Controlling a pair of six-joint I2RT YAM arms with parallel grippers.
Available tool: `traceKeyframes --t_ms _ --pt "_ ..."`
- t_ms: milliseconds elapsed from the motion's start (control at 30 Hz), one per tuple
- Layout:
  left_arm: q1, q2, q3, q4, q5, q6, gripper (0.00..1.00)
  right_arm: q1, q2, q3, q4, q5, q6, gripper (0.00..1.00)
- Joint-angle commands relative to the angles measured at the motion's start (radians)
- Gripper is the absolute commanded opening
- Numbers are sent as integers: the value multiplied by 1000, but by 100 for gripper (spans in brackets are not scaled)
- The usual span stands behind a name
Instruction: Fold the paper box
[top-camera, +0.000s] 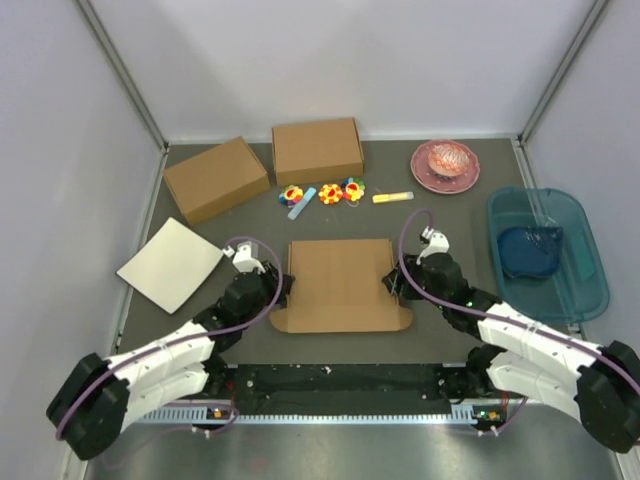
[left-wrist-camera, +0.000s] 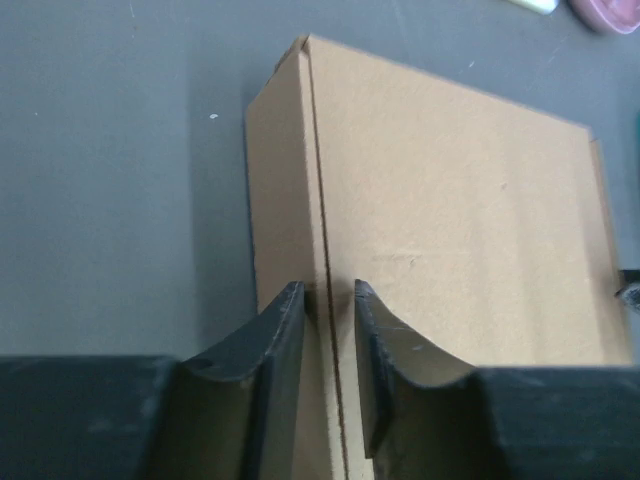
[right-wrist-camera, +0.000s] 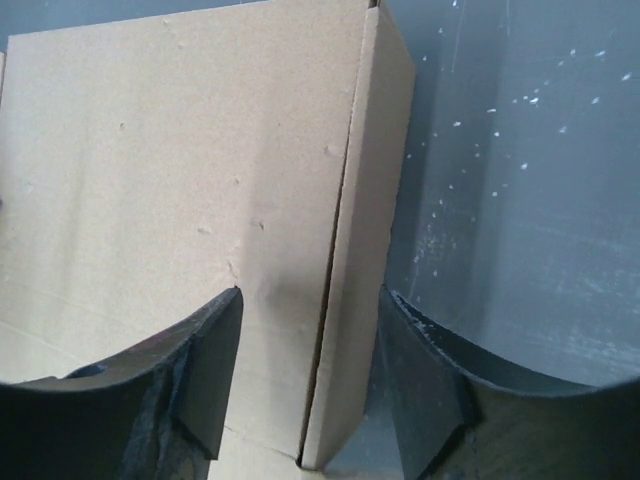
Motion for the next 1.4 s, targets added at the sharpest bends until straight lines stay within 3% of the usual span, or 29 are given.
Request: traceKeyframes --t_ms 0,100,267,367,400,433,500,533,667,867,1367 --pt "-4 -143 31 -132 -58 17 40 3 -112 97 -177 46 -38 61" --pt "3 -236 45 -198 -101 39 57 0 -157 126 -242 73 -51 66" --pt "14 -328 45 -290 -138 42 61 -3 -214 108 -290 115 -49 67" --pt "25 -340 20 -352 -164 14 60 -40 -235 56 -299 112 -29 56" --pt "26 -337 14 -365 -166 5 58 -66 -235 23 -297 107 -17 50" --pt "30 -328 7 -388 -169 -10 50 -78 -231 10 -290 98 -14 38" --pt "31 -302 1 -402 -175 -24 40 -94 -223 -27 -272 83 -12 30" --pt "33 -294 -6 -401 -175 -27 29 -95 -212 -35 -261 72 -14 24" --pt "34 -245 -15 -330 -126 -9 12 -94 -172 -35 -210 44 -25 17" --pt "34 -190 -6 -232 -58 6 5 -94 -131 -43 -138 -26 -23 12" --pt "34 -159 -52 -151 70 -1 0 -91 -95 -76 -64 -171 -22 2"
